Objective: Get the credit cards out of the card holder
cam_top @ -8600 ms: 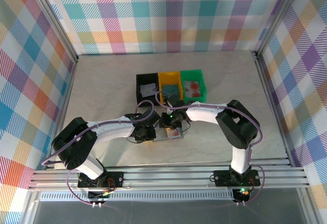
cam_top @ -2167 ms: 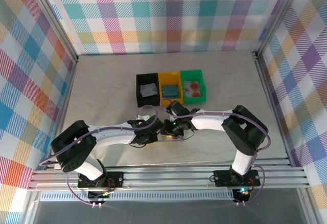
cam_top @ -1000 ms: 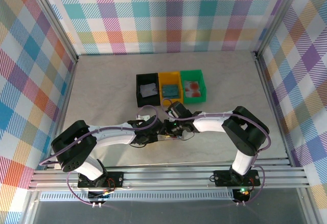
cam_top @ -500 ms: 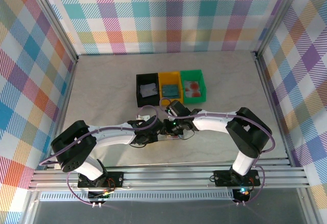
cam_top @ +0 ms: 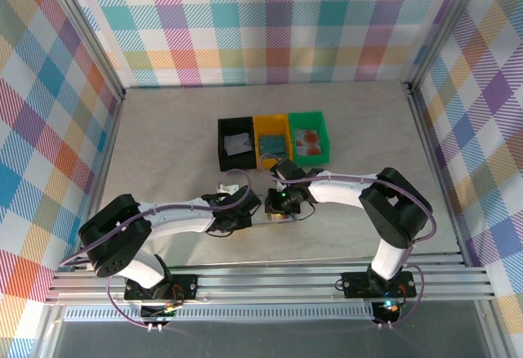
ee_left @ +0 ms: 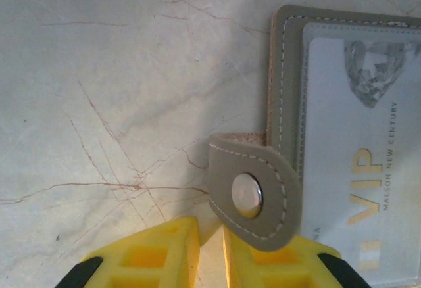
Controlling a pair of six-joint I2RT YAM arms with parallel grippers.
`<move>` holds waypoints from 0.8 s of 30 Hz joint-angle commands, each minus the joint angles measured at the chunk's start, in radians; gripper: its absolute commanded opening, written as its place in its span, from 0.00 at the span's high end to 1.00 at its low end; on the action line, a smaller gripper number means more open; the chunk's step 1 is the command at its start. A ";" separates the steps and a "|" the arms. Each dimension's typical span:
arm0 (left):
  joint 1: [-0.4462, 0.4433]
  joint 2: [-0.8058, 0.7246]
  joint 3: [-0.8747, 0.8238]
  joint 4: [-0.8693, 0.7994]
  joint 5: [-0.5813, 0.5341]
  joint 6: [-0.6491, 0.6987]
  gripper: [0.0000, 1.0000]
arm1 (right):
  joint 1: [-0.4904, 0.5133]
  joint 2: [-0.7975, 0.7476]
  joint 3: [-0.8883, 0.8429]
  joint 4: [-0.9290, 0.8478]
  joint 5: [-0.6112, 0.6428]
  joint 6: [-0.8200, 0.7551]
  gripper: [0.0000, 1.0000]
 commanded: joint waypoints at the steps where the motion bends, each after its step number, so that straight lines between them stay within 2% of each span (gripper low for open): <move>1: -0.019 0.130 -0.120 0.019 0.255 0.009 0.82 | -0.012 -0.037 -0.006 -0.059 0.016 -0.039 0.81; 8: -0.019 0.034 -0.083 -0.042 0.245 0.022 0.78 | -0.015 -0.072 0.074 -0.079 -0.050 -0.074 0.75; 13: -0.019 -0.051 -0.044 -0.096 0.226 0.019 0.70 | -0.028 -0.020 0.142 -0.100 -0.074 -0.093 0.75; 16: -0.019 -0.114 -0.017 -0.142 0.203 0.029 0.61 | -0.040 0.021 0.175 -0.102 -0.084 -0.103 0.75; 24: -0.019 -0.145 -0.041 -0.109 0.229 -0.001 0.61 | -0.072 0.118 0.245 -0.121 -0.112 -0.112 0.76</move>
